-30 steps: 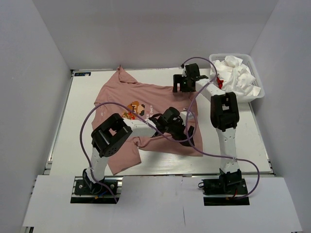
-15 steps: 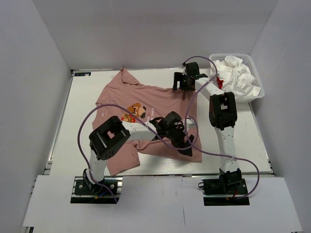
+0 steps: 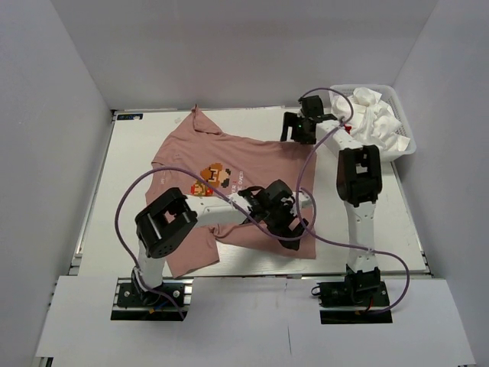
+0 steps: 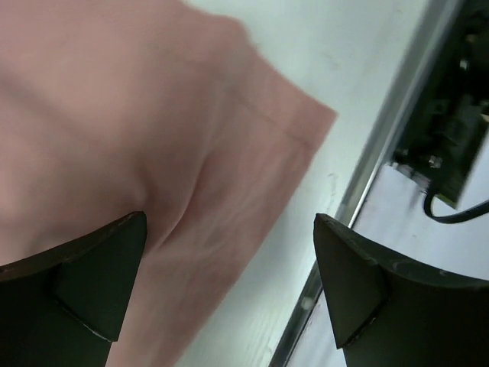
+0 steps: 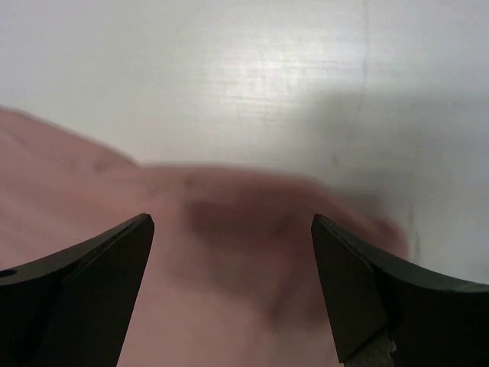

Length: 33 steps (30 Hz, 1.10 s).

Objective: Fold and stack the t-shirts

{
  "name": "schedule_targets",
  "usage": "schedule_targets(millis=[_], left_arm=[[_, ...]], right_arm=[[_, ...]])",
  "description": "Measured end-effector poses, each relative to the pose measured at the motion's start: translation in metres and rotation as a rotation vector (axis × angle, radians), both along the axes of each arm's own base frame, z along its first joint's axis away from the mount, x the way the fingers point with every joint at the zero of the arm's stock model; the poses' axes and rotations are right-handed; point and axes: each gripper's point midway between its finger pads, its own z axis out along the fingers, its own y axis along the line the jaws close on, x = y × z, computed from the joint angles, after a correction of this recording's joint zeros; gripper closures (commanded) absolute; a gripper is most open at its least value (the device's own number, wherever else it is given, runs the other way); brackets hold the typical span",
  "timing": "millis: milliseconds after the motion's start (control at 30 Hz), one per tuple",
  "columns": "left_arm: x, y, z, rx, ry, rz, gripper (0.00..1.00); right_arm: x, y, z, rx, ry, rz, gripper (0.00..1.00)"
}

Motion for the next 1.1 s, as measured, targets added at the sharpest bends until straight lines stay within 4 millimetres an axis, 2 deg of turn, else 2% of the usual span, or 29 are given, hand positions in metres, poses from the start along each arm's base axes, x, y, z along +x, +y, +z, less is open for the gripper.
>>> schedule_targets(millis=[67, 133, 267, 333, 400, 467, 533, 600, 667, 833, 933, 1100], left_arm=[[0.012, 0.01, 0.011, 0.035, -0.065, 0.066, 0.0], [0.035, 0.025, 0.036, 0.051, -0.177, 0.175, 0.0], [0.094, 0.068, 0.108, 0.024, -0.389, 0.485, 0.0], [0.123, 0.105, 0.137, 0.003, -0.457, 0.656, 0.0], [0.149, 0.151, 0.151, 0.014, -0.496, 0.831, 0.0], [0.168, 0.195, 0.147, 0.051, -0.503, 0.982, 0.0], [0.185, 0.238, 0.132, 0.12, -0.489, 1.123, 0.0], [0.197, 0.27, 0.113, 0.191, -0.46, 1.227, 0.0], [0.207, 0.295, 0.096, 0.246, -0.423, 1.296, 0.0], [0.231, 0.346, 0.056, 0.311, -0.299, 1.412, 0.0], [0.245, 0.365, 0.036, 0.333, -0.246, 1.449, 0.0], [0.264, 0.383, -0.013, 0.37, -0.123, 1.463, 0.0]], right_arm=[[-0.017, -0.009, 0.016, -0.016, -0.002, 0.002, 0.1], [-0.034, -0.018, 0.047, -0.03, -0.052, -0.009, 0.1], [-0.081, -0.038, 0.114, -0.02, -0.203, -0.052, 0.1], [-0.103, -0.04, 0.13, 0.005, -0.25, -0.059, 0.1], [-0.119, -0.036, 0.124, 0.034, -0.244, -0.047, 0.1], [-0.133, -0.028, 0.096, 0.048, -0.182, -0.025, 0.1], [-0.15, -0.019, 0.061, 0.047, -0.09, 0.003, 0.1], [-0.169, -0.01, 0.028, 0.04, 0.002, 0.027, 0.1], [-0.182, -0.005, 0.008, 0.031, 0.064, 0.045, 0.1], [-0.185, -0.006, -0.017, 0.011, 0.135, 0.01, 0.1], [-0.168, -0.007, -0.018, 0.004, 0.13, -0.034, 0.1], [-0.134, -0.009, -0.019, 0.011, 0.128, -0.098, 0.1]])
